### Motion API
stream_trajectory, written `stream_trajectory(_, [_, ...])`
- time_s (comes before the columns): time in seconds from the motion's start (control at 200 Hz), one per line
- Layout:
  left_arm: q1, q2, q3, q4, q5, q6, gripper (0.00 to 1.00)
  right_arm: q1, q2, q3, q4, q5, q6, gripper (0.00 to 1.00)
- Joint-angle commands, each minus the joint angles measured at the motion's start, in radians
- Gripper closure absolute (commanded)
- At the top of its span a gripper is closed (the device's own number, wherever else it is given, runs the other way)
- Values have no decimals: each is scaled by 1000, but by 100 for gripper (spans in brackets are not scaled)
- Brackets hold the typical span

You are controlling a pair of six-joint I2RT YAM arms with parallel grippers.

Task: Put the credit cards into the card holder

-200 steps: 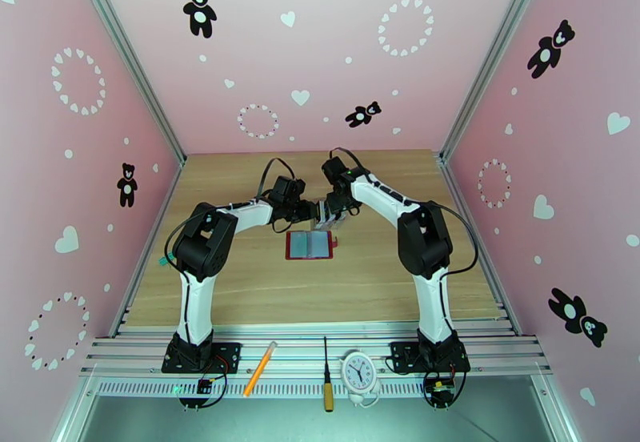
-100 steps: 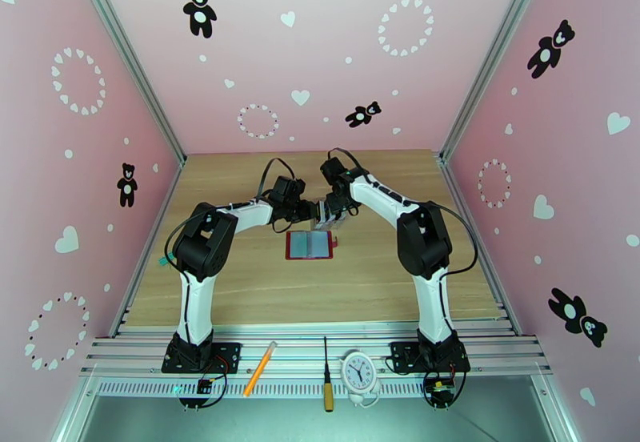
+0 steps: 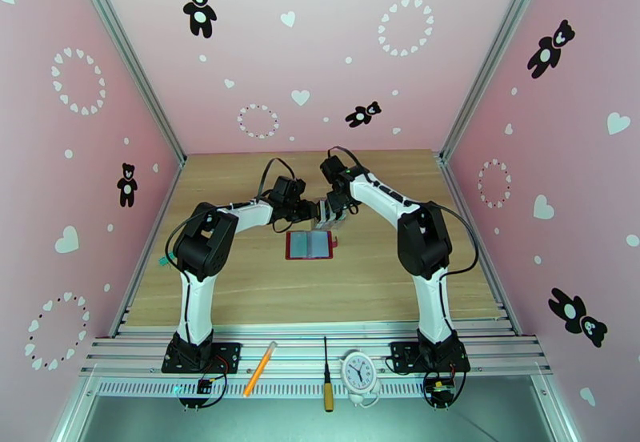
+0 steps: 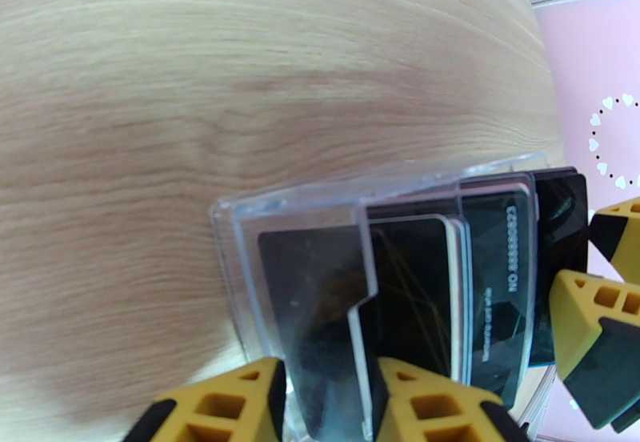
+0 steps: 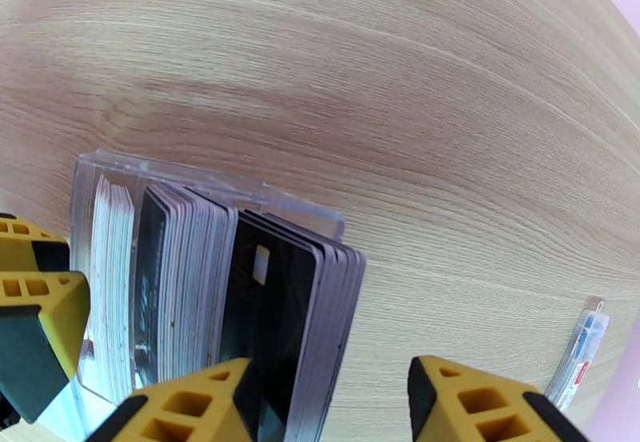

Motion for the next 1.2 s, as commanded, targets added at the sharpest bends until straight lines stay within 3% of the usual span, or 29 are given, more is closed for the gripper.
stream_trajectory(0.0, [9, 36, -13, -30, -7, -7, 65, -4, -21, 29, -52, 41, -8, 48])
stream_trajectory(0.355, [9, 39, -13, -32, -10, -5, 65, -4, -36, 26, -54, 24, -5, 62])
stream_trajectory(0.811, [9, 38, -13, -33, -9, -5, 65, 4, -61, 31, -61, 29, -7, 72])
stream_trajectory(1.196, [9, 38, -10, -36, -10, -5, 65, 7, -61, 33, -62, 11, -7, 91])
